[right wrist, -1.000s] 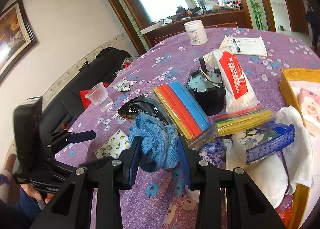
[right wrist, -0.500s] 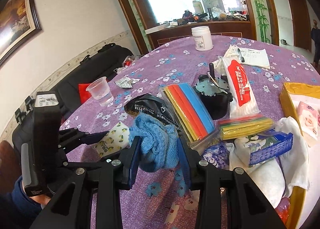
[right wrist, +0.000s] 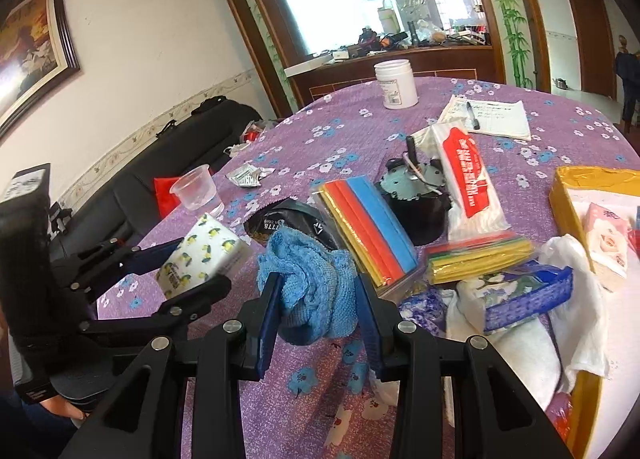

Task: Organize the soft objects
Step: 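Lift both held items and carry them toward the white tray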

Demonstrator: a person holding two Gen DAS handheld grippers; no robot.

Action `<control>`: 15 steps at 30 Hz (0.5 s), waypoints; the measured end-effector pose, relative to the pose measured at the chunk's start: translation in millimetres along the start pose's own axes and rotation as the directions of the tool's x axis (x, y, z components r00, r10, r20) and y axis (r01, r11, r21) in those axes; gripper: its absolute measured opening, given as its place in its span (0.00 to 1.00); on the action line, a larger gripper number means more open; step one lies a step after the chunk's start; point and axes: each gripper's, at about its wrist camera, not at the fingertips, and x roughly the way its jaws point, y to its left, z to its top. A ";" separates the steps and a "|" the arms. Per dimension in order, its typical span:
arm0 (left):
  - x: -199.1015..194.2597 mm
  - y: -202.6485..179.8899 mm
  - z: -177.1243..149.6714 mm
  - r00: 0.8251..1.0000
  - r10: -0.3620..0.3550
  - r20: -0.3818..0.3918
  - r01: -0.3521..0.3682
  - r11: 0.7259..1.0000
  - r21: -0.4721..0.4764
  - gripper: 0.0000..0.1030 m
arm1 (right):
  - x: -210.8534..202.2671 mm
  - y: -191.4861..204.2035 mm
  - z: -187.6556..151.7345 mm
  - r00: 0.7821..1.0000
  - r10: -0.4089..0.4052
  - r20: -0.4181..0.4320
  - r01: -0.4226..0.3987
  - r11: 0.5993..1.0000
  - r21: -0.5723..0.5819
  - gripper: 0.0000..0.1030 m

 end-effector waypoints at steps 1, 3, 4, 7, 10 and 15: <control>-2.9 -0.8 1.8 1.000 -0.001 0.010 0.001 1.000 0.003 0.49 | -3.2 -0.7 -0.4 1.000 -0.002 0.006 0.002 1.000 0.003 0.39; -7.8 -4.0 4.7 1.000 -0.003 0.023 0.003 1.000 0.010 0.49 | -9.9 -2.8 -1.2 1.000 -0.009 0.017 0.009 1.000 0.012 0.39; -10.1 -6.1 6.3 1.000 -0.004 0.031 0.004 1.000 0.014 0.49 | -13.8 -4.2 -1.7 1.000 -0.011 0.021 0.011 1.000 0.017 0.39; -15.8 -13.7 10.8 0.999 -0.010 0.047 0.009 0.999 0.031 0.49 | -25.2 -9.4 -2.5 0.999 -0.023 0.037 0.022 0.999 0.032 0.39; -21.9 -24.7 15.7 0.998 -0.022 0.063 0.019 0.999 0.051 0.49 | -38.2 -15.8 -3.5 0.998 -0.040 0.054 0.038 0.998 0.046 0.39; -31.7 -45.9 24.7 0.995 -0.045 0.089 0.037 0.995 0.088 0.49 | -65.0 -30.9 -1.8 0.993 -0.069 0.097 0.062 0.995 0.075 0.39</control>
